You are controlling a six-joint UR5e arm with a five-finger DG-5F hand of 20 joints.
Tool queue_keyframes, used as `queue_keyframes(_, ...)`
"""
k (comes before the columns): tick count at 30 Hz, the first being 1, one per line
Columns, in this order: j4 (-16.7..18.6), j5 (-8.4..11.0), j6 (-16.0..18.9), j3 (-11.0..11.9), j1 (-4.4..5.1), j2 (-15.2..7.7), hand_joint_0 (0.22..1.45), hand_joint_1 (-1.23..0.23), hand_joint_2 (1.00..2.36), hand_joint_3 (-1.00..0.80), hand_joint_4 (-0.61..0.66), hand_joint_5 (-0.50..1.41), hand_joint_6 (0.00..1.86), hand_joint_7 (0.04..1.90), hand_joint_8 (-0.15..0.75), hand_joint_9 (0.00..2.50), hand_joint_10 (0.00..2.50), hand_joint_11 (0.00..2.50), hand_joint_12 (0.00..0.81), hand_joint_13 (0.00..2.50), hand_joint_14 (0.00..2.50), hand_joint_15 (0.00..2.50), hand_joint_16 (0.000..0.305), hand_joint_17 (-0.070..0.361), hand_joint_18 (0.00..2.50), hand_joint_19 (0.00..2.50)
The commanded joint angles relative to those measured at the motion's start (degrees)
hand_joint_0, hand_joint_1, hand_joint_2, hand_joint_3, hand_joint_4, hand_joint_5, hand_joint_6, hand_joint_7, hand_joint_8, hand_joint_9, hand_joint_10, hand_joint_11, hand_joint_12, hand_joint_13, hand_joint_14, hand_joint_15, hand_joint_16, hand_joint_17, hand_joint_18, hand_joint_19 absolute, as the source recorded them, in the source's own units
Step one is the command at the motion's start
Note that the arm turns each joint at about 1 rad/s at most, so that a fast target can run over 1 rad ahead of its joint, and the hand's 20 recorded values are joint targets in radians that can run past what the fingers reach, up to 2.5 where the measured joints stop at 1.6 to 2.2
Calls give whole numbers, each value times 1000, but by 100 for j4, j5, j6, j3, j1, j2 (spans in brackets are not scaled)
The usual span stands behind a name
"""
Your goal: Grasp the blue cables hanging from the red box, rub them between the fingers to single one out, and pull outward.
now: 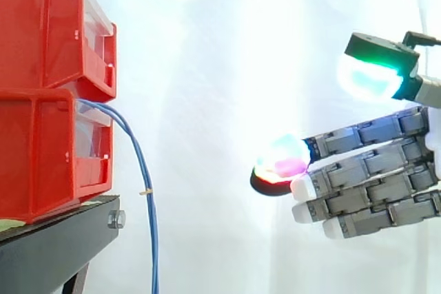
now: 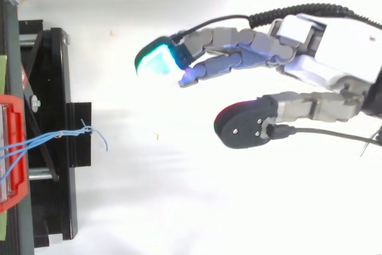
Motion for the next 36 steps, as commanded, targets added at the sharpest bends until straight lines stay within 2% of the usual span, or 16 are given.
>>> queue_keyframes(1, 214, 28, 1, -2, 34, -184, 503, -613, 1004, -426, 194, -211, 502, 738, 244, 362, 5, 159, 335, 222, 5, 155, 43, 98, 86, 197)
queue_keyframes(2, 275, 37, -17, -2, 34, -211, 504, -611, 1005, -430, 189, -213, 502, 741, 244, 353, 5, 180, 338, 274, 6, 181, 43, 97, 138, 231)
queue_keyframes(4, 495, 63, 10, 42, 60, -395, 487, -653, 1003, -440, 186, -225, 502, 768, 253, 334, 13, 395, 360, 480, 16, 390, 46, 104, 377, 423)
queue_keyframes(7, 592, 89, -78, 42, 86, -395, 480, -673, 1003, -457, 192, -230, 502, 783, 276, 365, 13, 564, 376, 571, 18, 544, 48, 107, 507, 535)
queue_keyframes(8, 600, 151, -245, 77, 113, -395, 480, -674, 1003, -462, 192, -230, 502, 783, 276, 366, 15, 574, 374, 571, 20, 549, 48, 107, 508, 534)
queue_keyframes(10, 600, 160, -324, 103, 121, -386, 478, -679, 1002, -464, 196, -230, 502, 788, 280, 369, 13, 581, 377, 558, 18, 556, 48, 108, 514, 522)
queue_keyframes(12, 653, 177, -474, 139, 121, -430, 475, -687, 1002, -468, 201, -231, 502, 787, 281, 361, 13, 566, 380, 483, 17, 504, 48, 108, 446, 471)
queue_keyframes(14, 732, 177, -518, 253, 130, -597, 475, -689, 1002, -465, 203, -231, 502, 789, 282, 358, 15, 564, 381, 459, 17, 484, 48, 108, 426, 455)
queue_keyframes(17, 803, 151, -394, 393, 86, -843, 477, -686, 1002, -463, 212, -227, 502, 792, 282, 360, 13, 535, 374, 375, 15, 414, 48, 108, 326, 386)
queue_keyframes(19, 785, 133, -280, 455, 86, -870, 479, -682, 1002, -463, 214, -224, 502, 789, 281, 357, 14, 501, 375, 324, 13, 367, 48, 109, 277, 329)
queue_keyframes(22, 750, 151, -298, 455, 77, -870, 482, -653, 1002, -458, 217, -221, 502, 794, 268, 271, 8, 307, 357, 117, 8, 223, 49, 109, 18, 212)
queue_keyframes(24, 785, 151, -307, 455, 77, -870, 482, -648, 1002, -456, 215, -220, 502, 794, 264, 245, 6, 235, 355, 77, 6, 184, 49, 109, 0, 167)
queue_keyframes(28, 978, 151, -430, 473, 60, -1019, 485, -644, 1002, -458, 214, -219, 502, 790, 259, 213, 4, 156, 353, 46, 6, 166, 49, 110, 0, 147)
queue_keyframes(34, 1119, 168, -676, 657, 51, -1151, 486, -637, 1003, -456, 218, -216, 502, 789, 253, 211, 6, 133, 353, 40, 5, 160, 49, 110, 0, 142)
queue_keyframes(35, 1128, 160, -693, 657, 51, -1186, 486, -636, 1003, -453, 219, -215, 502, 788, 253, 213, 4, 139, 356, 40, 6, 160, 49, 110, 0, 141)
queue_keyframes(36, 1181, 151, -676, 771, 51, -1336, 489, -633, 1002, -456, 218, -213, 502, 786, 252, 227, 4, 145, 354, 39, 6, 156, 48, 109, 0, 146)
